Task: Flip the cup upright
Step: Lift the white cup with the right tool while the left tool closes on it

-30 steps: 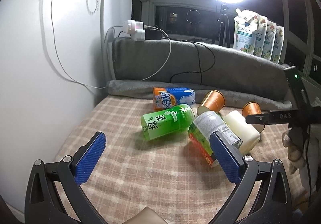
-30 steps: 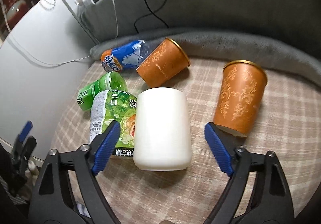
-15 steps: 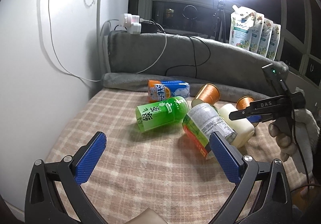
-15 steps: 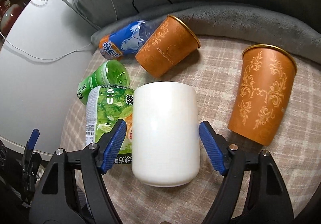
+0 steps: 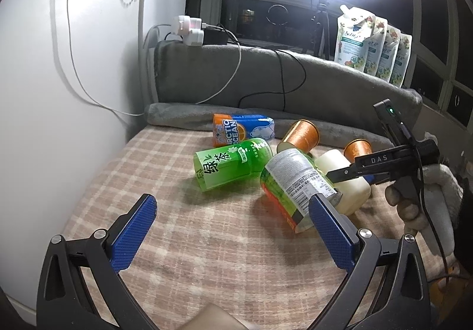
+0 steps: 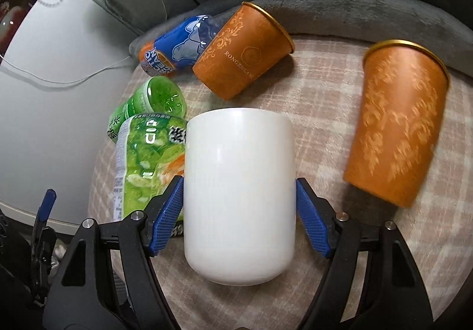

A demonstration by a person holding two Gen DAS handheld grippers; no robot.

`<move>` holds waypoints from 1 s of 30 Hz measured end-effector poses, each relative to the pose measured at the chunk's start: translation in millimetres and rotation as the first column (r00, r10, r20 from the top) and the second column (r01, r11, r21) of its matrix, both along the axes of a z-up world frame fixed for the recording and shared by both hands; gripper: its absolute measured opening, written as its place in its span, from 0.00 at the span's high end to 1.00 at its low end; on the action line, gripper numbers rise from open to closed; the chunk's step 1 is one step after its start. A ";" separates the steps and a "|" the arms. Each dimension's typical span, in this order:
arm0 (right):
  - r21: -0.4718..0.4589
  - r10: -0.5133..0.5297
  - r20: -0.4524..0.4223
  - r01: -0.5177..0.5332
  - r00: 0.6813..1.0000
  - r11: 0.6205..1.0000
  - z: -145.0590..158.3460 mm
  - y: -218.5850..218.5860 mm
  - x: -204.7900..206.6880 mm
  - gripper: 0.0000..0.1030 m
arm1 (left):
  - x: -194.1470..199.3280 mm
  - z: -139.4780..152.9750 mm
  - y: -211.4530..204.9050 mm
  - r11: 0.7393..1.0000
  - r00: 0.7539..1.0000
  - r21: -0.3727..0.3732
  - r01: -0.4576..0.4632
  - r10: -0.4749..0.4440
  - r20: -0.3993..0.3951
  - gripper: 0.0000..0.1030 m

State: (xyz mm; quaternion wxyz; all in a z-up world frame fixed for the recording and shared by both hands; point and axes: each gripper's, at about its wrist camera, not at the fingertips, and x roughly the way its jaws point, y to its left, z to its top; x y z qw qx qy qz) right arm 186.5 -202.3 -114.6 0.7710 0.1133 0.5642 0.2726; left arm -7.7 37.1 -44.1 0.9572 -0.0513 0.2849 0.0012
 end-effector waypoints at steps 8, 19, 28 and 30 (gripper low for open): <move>0.020 -0.103 0.003 0.103 0.995 0.994 6.0 -27.0 -45.4 0.25 | 5.6 -9.2 -6.0 0.996 0.997 -0.066 0.056 -0.060 -0.055 0.01; 0.110 -0.245 -0.086 0.254 0.966 0.961 -9.3 -61.6 -89.4 0.25 | 13.6 -24.4 -38.7 0.971 0.968 -0.163 0.175 -0.200 -0.154 0.04; 0.139 -0.277 -0.043 0.281 0.960 0.950 -8.3 -74.0 -104.5 0.21 | 23.4 -28.4 -71.8 0.931 0.921 -0.239 0.277 -0.329 -0.210 0.14; 0.152 -0.281 -0.019 0.280 0.960 0.948 -1.9 -80.0 -109.8 0.21 | 27.1 -28.9 -77.9 0.915 0.907 -0.276 0.293 -0.357 -0.222 0.14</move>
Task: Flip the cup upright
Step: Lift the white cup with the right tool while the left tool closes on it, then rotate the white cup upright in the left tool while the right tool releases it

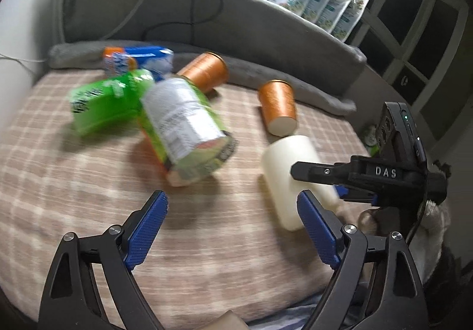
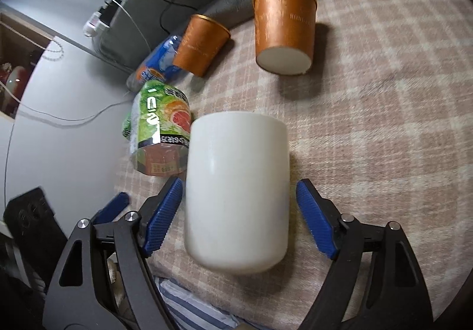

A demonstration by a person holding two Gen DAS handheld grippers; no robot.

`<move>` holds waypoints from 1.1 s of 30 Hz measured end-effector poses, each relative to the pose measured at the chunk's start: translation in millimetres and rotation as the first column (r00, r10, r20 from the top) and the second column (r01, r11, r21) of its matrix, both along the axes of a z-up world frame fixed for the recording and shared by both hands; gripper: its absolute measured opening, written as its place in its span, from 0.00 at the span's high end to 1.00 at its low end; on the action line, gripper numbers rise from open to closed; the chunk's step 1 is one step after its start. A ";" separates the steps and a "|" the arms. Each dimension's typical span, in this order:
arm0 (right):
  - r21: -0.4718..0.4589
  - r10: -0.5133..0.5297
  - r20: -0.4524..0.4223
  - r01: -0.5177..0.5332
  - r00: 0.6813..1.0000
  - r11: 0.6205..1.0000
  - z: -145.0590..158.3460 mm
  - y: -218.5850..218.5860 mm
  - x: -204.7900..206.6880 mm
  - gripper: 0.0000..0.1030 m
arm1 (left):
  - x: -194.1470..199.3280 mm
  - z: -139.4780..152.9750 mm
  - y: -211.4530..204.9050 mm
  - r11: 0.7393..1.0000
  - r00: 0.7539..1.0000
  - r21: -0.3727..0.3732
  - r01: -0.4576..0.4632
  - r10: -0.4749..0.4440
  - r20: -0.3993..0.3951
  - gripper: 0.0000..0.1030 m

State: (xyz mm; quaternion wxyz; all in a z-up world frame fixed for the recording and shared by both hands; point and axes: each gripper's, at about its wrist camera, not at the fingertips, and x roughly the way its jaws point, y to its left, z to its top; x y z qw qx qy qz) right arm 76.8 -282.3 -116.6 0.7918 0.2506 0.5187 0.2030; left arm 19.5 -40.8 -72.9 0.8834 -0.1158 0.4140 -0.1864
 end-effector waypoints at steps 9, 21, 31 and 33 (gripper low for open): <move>0.013 -0.099 0.087 0.098 0.991 0.995 23.2 -54.2 -38.0 0.20 | 33.1 -6.8 -37.5 0.988 0.986 -0.133 0.080 -0.098 -0.133 0.14; 0.037 -0.206 0.075 0.204 0.976 0.978 15.9 -105.7 -66.4 0.20 | 75.2 -27.0 -73.7 0.977 0.951 -0.198 0.073 -0.128 -0.282 0.14; 0.036 -0.238 0.075 0.236 0.968 0.971 12.4 -116.0 -69.5 0.20 | 90.2 -44.5 -81.1 0.980 0.927 -0.184 0.081 -0.142 -0.347 0.26; 0.040 -0.238 0.071 0.235 0.969 0.971 11.4 -116.5 -68.7 0.20 | 90.2 -43.4 -82.0 0.980 0.929 -0.175 0.092 -0.148 -0.340 0.26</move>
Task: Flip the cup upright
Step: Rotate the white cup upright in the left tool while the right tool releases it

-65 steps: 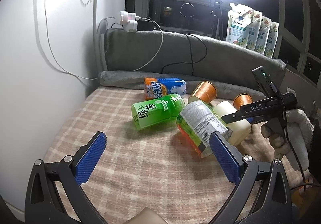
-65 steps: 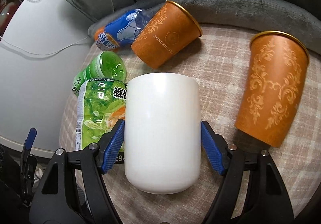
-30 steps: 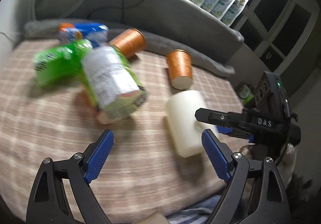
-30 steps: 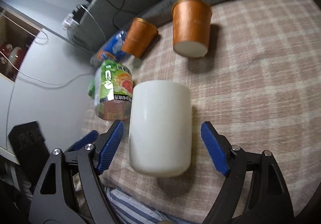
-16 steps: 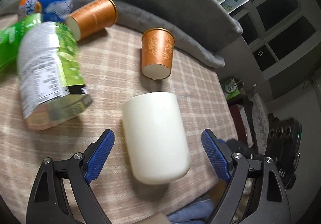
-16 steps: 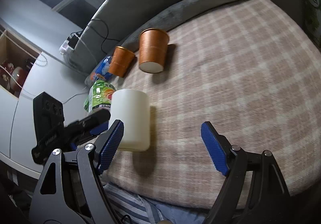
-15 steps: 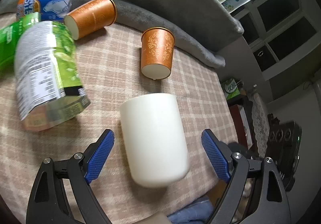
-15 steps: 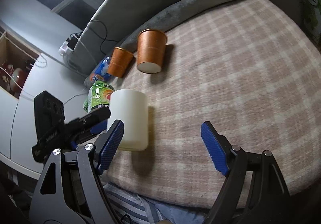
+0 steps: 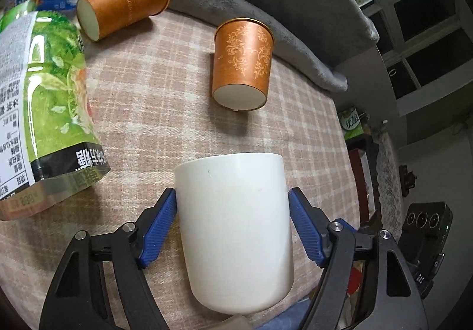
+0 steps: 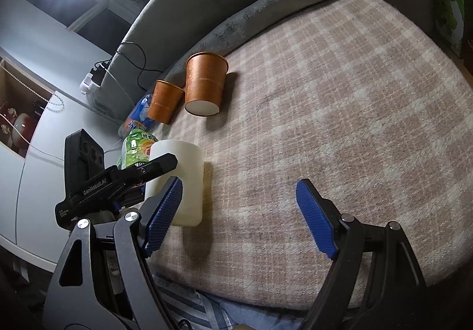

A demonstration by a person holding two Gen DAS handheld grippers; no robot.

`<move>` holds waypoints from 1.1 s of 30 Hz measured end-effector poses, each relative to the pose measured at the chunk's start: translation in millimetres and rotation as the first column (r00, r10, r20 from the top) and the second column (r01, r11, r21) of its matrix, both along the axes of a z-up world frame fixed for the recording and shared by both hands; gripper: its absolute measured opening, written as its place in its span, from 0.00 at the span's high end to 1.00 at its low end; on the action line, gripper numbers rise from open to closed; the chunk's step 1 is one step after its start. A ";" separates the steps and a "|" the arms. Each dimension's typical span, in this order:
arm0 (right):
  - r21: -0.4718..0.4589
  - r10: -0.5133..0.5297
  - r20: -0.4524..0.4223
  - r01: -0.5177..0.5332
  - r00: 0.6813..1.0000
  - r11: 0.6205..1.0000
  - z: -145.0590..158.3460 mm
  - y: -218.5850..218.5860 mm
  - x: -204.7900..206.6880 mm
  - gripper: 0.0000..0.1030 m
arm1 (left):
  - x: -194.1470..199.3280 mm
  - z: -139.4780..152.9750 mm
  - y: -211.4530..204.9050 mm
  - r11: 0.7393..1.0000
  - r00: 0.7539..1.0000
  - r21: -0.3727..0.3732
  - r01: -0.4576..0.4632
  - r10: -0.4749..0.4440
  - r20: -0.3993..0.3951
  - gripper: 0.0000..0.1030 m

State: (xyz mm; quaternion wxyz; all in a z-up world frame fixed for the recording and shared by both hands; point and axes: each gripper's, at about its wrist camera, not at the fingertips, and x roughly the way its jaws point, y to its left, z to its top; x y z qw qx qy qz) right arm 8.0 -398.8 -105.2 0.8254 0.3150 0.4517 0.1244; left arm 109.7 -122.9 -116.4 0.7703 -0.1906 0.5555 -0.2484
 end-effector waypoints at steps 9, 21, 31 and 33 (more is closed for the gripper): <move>-0.005 0.004 0.001 -0.004 1.000 1.000 0.4 3.6 1.9 0.20 | -13.3 18.1 -4.7 0.998 0.993 0.058 0.016 -0.022 0.113 0.27; -0.043 0.009 0.022 -0.008 1.000 0.999 4.5 11.7 -0.4 0.20 | -33.0 42.2 -14.1 0.990 0.957 0.141 0.012 -0.052 0.284 0.27; -0.067 0.000 0.032 0.002 0.999 0.998 6.9 14.1 -3.2 0.20 | -37.2 49.6 -21.9 0.970 0.914 0.241 -0.022 -0.078 0.398 0.27; -0.071 -0.003 0.032 0.005 0.999 0.997 6.5 13.5 -3.7 0.20 | -36.6 48.6 -23.4 0.966 0.909 0.258 -0.025 -0.086 0.408 0.27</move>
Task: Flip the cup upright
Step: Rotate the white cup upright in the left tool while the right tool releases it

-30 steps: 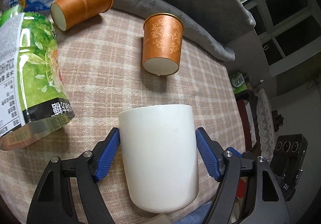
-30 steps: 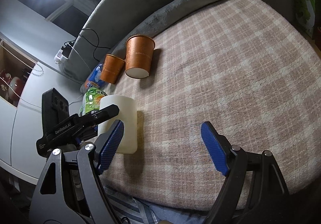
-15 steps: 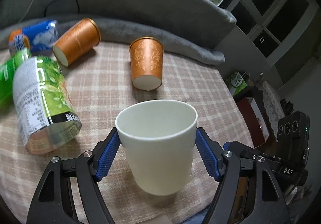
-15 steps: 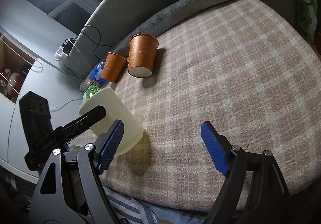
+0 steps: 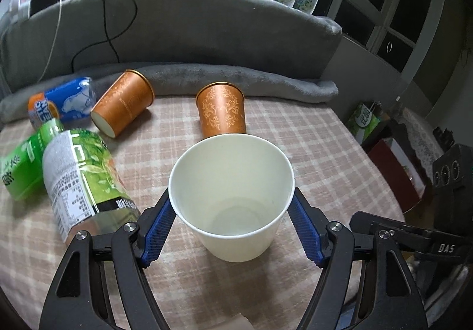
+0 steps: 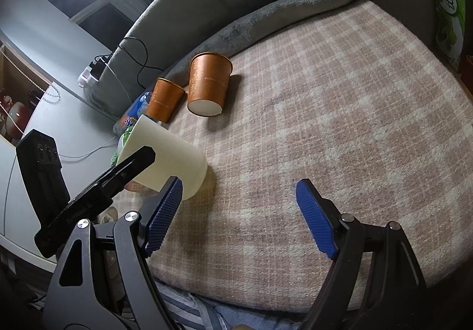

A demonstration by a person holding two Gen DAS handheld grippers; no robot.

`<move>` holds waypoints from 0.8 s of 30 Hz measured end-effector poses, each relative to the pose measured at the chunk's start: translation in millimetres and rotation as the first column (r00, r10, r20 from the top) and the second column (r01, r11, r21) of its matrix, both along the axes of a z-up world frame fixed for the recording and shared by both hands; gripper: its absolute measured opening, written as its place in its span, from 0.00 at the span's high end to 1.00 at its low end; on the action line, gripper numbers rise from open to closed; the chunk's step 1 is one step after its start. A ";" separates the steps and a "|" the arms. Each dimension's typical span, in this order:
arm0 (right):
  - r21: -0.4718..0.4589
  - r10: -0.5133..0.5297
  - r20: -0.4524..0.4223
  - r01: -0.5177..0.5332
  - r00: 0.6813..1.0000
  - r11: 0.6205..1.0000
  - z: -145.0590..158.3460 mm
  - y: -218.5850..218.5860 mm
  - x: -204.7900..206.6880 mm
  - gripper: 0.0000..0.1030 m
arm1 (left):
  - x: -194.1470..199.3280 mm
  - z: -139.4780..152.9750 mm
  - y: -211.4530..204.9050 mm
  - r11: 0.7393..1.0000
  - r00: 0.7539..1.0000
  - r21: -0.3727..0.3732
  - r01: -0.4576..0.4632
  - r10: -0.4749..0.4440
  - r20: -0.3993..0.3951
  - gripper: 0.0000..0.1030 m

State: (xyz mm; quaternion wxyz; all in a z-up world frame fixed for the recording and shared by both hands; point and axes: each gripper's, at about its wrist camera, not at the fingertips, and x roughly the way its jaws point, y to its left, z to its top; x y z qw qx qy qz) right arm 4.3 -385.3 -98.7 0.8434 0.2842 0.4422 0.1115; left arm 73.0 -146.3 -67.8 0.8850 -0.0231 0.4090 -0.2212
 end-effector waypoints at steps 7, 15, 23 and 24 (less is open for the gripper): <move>-0.002 -0.010 -0.005 0.010 1.000 1.000 -0.7 -3.8 -1.2 0.20 | -0.7 -4.0 -5.5 0.999 1.000 0.043 0.011 -0.012 0.026 0.27; -0.022 -0.013 0.005 0.013 1.000 1.000 1.4 -4.8 -1.9 0.20 | -0.6 -5.2 -11.0 0.998 0.999 0.064 0.020 -0.023 0.043 0.27; -0.086 -0.015 0.023 0.017 1.000 0.996 6.3 -1.2 -3.1 0.20 | -1.5 -4.7 -10.8 0.998 0.999 0.066 0.026 -0.029 0.045 0.27; -0.099 -0.015 0.027 0.018 1.000 0.995 7.2 -0.8 -3.3 0.20 | -1.9 -4.6 -10.9 0.997 0.998 0.067 0.027 -0.030 0.047 0.27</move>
